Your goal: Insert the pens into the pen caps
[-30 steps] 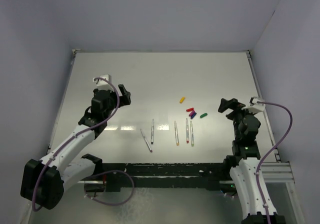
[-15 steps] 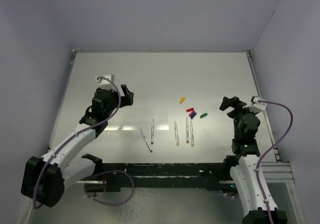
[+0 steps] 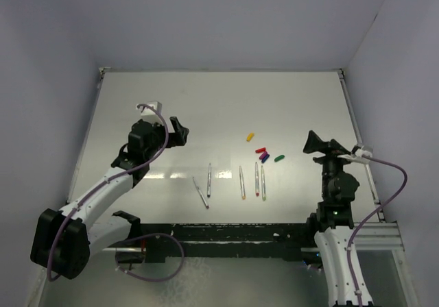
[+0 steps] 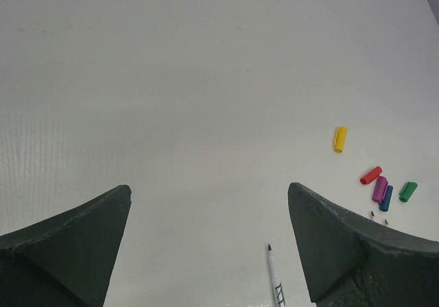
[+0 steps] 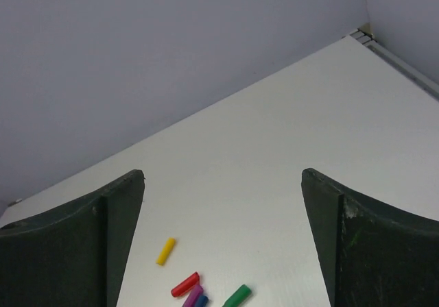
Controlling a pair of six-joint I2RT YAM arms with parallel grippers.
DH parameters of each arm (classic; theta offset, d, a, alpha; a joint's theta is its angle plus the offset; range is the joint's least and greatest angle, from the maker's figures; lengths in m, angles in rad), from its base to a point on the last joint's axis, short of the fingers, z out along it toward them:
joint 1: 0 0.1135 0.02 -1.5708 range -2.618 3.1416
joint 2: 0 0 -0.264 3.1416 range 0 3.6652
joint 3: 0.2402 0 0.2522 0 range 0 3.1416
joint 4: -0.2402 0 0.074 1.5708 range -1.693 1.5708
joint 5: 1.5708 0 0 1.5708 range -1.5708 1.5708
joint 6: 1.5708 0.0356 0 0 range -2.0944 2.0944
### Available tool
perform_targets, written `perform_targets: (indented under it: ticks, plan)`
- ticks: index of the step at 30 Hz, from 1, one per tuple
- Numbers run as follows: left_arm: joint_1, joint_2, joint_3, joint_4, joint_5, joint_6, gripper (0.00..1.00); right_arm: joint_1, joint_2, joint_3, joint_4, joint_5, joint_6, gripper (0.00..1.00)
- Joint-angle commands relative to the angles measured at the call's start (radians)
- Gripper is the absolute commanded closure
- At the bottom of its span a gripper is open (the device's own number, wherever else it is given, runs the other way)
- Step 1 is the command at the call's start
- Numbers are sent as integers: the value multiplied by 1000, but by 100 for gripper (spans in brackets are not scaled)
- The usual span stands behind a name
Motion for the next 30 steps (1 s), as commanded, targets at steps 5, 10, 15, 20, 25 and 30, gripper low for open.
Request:
perform_targets:
  ticks: [5, 10, 15, 20, 25, 30]
  plan:
    - [-10, 12, 57, -22, -25, -41, 1, -1, 172, 125, -60, -52, -18, 0]
    - [-71, -3, 75, -106, -100, -22, 1, -1, 370, 197, -67, -131, -44, 0]
    - [-172, 1, 121, -298, -208, -62, 1, -1, 523, 262, -106, -192, -34, 0]
    - [-228, -10, 103, -422, -194, -129, 1, -1, 567, 271, -107, -190, -31, 0]
    - [-309, 19, 87, -487, -156, -203, 1, -1, 551, 293, -150, -99, -51, 0]
    - [-415, 65, 109, -541, -182, -266, 1, -1, 516, 293, -179, -74, -52, 0]
